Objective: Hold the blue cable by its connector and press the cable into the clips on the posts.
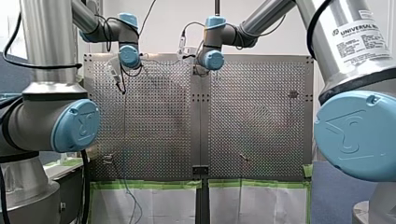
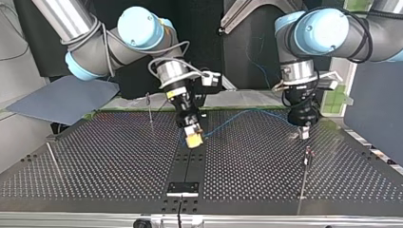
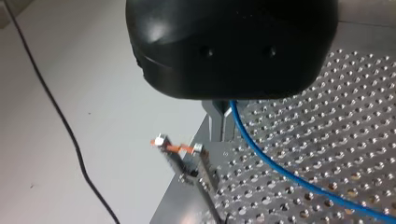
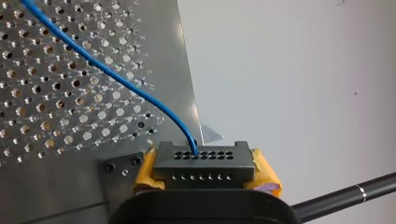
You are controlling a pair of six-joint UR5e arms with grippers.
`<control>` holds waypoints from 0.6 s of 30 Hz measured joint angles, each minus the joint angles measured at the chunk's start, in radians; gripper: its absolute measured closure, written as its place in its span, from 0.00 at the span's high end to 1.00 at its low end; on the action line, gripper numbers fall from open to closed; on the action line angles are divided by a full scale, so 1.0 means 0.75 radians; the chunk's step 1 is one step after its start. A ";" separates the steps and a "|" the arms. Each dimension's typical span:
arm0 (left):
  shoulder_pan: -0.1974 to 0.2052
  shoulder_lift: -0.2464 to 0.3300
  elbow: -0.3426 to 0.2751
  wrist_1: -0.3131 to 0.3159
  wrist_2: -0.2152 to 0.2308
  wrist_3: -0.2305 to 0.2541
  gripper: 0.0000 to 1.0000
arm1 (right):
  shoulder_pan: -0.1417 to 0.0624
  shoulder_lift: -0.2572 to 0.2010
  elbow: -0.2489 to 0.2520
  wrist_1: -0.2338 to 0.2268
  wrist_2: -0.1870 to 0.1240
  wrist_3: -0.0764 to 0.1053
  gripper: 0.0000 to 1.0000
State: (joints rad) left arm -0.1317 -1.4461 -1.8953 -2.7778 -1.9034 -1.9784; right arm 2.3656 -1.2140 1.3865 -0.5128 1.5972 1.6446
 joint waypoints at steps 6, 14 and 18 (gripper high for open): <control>0.058 -0.001 0.001 0.003 0.058 -0.039 0.00 | 0.014 0.019 -0.035 0.005 -0.002 0.000 0.00; 0.147 -0.019 0.032 0.005 0.147 -0.091 0.00 | 0.038 0.039 -0.070 0.018 0.000 0.000 0.00; 0.199 -0.050 0.068 0.003 0.200 -0.119 0.00 | 0.040 0.041 -0.073 0.018 0.002 0.000 0.00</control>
State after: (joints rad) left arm 0.0178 -1.4834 -1.8446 -2.7756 -1.7537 -2.0675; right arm 2.3960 -1.1831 1.3315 -0.4989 1.5989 1.6448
